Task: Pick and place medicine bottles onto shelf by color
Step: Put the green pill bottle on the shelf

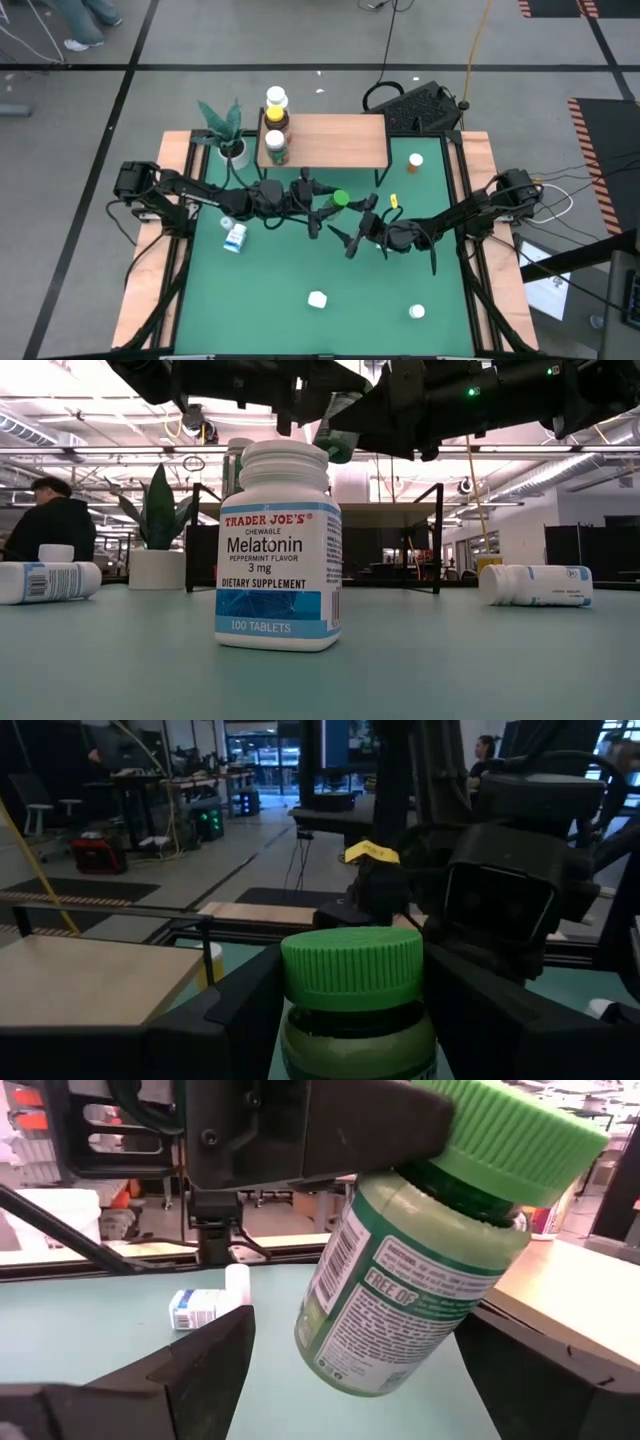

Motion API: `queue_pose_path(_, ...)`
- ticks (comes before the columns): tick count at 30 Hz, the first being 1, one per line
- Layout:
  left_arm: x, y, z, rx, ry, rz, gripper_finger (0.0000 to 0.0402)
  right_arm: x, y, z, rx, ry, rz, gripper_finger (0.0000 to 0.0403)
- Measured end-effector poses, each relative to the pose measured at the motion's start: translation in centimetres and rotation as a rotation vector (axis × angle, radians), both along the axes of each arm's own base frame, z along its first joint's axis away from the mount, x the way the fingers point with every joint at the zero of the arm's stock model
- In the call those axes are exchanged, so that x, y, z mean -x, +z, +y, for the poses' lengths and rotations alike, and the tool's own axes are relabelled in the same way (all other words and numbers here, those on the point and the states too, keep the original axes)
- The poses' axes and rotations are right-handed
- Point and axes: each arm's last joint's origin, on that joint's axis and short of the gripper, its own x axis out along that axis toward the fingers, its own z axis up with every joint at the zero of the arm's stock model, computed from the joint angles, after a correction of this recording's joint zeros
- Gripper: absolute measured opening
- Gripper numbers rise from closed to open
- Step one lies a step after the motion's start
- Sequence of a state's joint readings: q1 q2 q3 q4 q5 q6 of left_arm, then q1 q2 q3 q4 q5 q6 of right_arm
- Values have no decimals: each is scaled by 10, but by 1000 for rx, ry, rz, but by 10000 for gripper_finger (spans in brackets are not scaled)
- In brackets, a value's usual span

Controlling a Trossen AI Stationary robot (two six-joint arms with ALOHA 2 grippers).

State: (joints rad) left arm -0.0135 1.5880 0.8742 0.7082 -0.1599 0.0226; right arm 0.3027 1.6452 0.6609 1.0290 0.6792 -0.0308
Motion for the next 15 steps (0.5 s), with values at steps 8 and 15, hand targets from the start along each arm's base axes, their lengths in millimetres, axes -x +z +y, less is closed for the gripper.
queue_pose_path(8, 0, 0, 0, -1, 15, 5, 223, -4, -8, -4, 9, -11, 6, 334)
queue_pose_path(15, 0, 1, 1, -2, 24, -6, 223, -5, -15, -5, 17, -54, 20, 334)
